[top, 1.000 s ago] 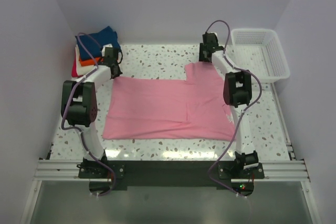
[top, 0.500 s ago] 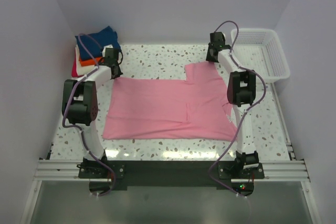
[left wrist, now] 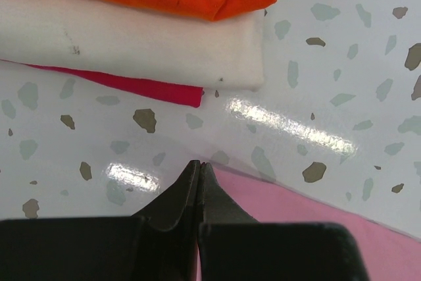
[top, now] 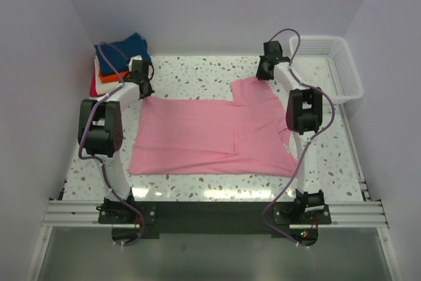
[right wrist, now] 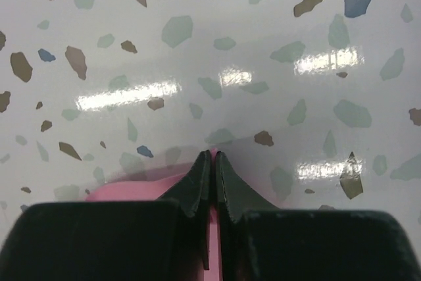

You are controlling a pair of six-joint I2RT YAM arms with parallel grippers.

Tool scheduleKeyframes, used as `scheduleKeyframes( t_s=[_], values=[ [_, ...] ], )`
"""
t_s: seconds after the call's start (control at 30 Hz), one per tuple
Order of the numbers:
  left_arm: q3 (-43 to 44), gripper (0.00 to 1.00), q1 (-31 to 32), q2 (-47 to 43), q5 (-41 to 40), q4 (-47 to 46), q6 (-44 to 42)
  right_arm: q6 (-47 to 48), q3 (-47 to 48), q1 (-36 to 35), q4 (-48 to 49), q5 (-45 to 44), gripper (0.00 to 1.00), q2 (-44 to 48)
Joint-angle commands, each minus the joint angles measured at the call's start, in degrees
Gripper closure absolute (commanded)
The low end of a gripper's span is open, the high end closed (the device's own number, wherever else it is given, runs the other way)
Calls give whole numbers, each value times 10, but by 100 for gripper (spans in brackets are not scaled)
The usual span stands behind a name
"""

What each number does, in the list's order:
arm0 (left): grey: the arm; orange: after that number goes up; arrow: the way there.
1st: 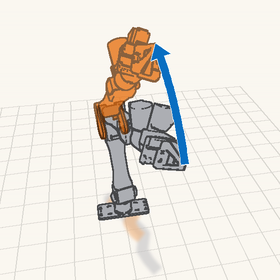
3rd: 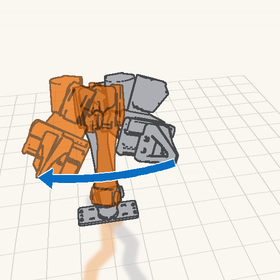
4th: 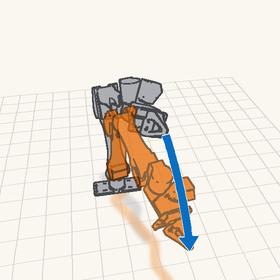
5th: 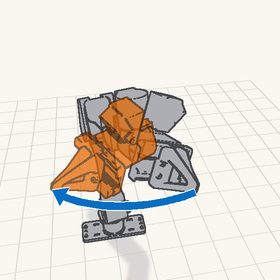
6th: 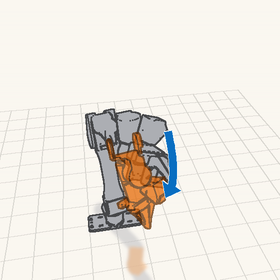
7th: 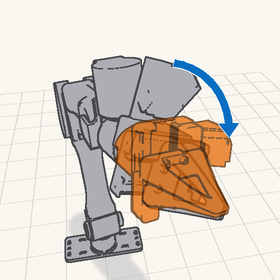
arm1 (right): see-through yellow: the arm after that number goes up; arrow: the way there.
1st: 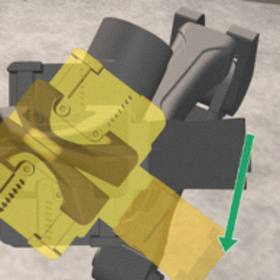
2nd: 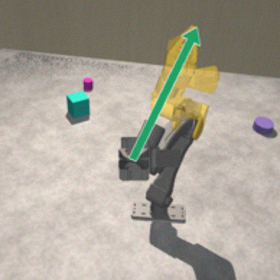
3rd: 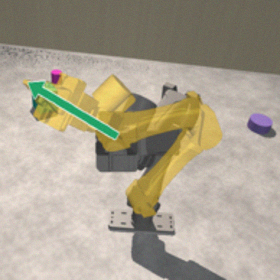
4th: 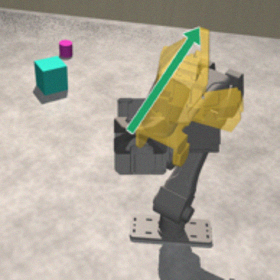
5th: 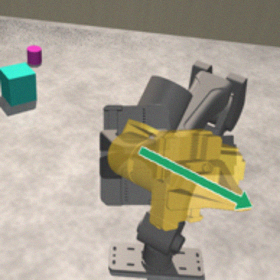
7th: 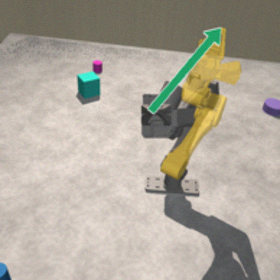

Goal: Fold and stack the t-shirts
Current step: Fold the tshirt

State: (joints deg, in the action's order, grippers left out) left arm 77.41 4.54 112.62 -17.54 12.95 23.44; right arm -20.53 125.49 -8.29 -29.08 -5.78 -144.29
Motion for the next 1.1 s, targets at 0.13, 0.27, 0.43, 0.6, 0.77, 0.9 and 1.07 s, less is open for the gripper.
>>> scheduleKeyframes(
  t_s=[0.13,0.27,0.43,0.6,0.77,0.9,1.07],
  values=[
    [27,100,-8,5,15,-36,6,-35,-67,17,20,53,100,125],
    [20,100,-12,-3,13,-31,13,-42,-146,21,41,56,100,211],
    [7,100,-15,-20,5,-22,23,-57,-250,22,60,56,100,282],
    [3,100,-17,-34,-3,0,32,-81,-362,23,83,57,100,369],
    [-9,100,-22,-46,1,1,30,-107,-454,22,99,81,100,466],
    [-18,100,-24,-50,2,2,31,-118,-529,22,90,74,100,536],
    [-40,100,-27,-64,5,3,40,-117,-582,22,58,68,100,612]
  ],
)
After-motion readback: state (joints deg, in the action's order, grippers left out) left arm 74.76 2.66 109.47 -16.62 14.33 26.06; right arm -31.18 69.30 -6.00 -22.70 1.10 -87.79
